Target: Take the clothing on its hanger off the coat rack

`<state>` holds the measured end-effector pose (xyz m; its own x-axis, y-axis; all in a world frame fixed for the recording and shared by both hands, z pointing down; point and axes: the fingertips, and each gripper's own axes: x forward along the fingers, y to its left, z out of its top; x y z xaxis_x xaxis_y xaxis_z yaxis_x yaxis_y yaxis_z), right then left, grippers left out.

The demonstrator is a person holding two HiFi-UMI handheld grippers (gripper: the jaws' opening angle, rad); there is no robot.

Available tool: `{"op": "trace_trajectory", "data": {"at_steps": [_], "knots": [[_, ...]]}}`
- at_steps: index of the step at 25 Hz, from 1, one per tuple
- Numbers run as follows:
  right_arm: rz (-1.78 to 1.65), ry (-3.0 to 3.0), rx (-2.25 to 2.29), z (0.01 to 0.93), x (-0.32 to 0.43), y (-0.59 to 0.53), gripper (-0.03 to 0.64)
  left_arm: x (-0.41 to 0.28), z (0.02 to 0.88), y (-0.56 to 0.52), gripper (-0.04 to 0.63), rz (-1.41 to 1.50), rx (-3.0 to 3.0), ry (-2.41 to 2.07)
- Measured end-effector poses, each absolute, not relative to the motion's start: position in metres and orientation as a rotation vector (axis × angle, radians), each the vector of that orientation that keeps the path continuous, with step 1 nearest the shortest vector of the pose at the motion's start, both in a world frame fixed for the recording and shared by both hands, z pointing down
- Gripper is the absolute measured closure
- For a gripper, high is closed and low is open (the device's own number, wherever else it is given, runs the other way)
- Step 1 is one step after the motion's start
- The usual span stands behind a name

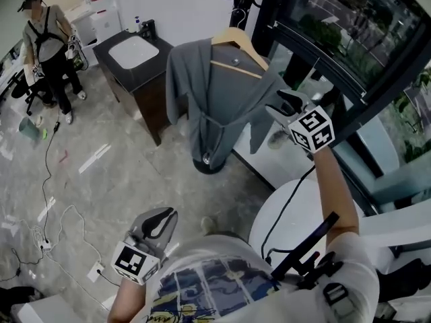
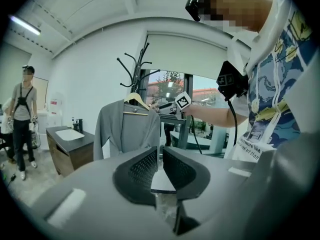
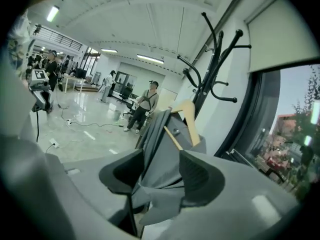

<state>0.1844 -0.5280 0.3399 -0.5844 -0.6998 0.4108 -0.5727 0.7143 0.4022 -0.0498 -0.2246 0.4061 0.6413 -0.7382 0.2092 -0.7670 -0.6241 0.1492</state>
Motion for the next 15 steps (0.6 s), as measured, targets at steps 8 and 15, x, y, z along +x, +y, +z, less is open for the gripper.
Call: {"op": "trace_trajectory", "data": {"at_steps": [8, 15], "knots": [[-0.180, -2.338, 0.880, 0.342, 0.194, -0.646, 0.330, -0.031, 0.403, -0.277, 0.555, 0.229, 2.622, -1.261], [0.079, -2.432, 0.599, 0.360, 0.169, -0.676, 0.313, -0.025, 0.411, -0.290, 0.555, 0.266, 2.586, -1.283]]}}
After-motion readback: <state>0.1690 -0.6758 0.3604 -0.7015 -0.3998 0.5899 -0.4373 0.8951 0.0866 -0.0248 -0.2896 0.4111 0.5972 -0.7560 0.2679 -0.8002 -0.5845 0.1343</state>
